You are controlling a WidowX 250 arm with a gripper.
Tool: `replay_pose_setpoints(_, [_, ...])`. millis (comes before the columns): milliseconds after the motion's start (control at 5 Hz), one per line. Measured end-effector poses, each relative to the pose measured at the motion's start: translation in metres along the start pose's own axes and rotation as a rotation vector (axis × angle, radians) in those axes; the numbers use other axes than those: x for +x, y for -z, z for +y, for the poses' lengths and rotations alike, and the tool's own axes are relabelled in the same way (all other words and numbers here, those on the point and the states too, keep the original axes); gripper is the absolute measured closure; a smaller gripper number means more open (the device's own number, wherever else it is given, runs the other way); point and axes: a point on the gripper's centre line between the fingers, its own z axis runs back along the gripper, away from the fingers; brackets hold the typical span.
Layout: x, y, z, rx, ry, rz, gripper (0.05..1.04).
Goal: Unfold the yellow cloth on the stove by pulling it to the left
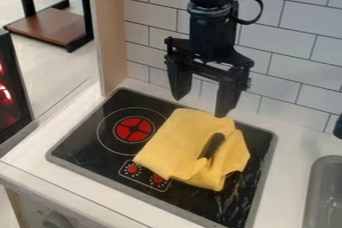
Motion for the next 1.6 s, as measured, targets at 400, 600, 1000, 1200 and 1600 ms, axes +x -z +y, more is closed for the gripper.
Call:
replay_pose_setpoints(400, [-0.009, 0.018, -0.002, 0.003, -0.012, 0.041, 0.085])
replay_pose_setpoints(600, [-0.013, 0.029, -0.001, 0.024, -0.016, 0.057, 0.085])
replay_pose_setpoints(1000, [-0.012, 0.055, 0.000, 0.037, -0.008, 0.097, 0.085])
replay_pose_setpoints(1200, [-0.012, 0.069, -0.001, 0.027, -0.016, 0.122, 0.085])
replay_pose_setpoints(1600, [-0.004, 0.076, -0.007, 0.068, -0.014, 0.095, 0.457])
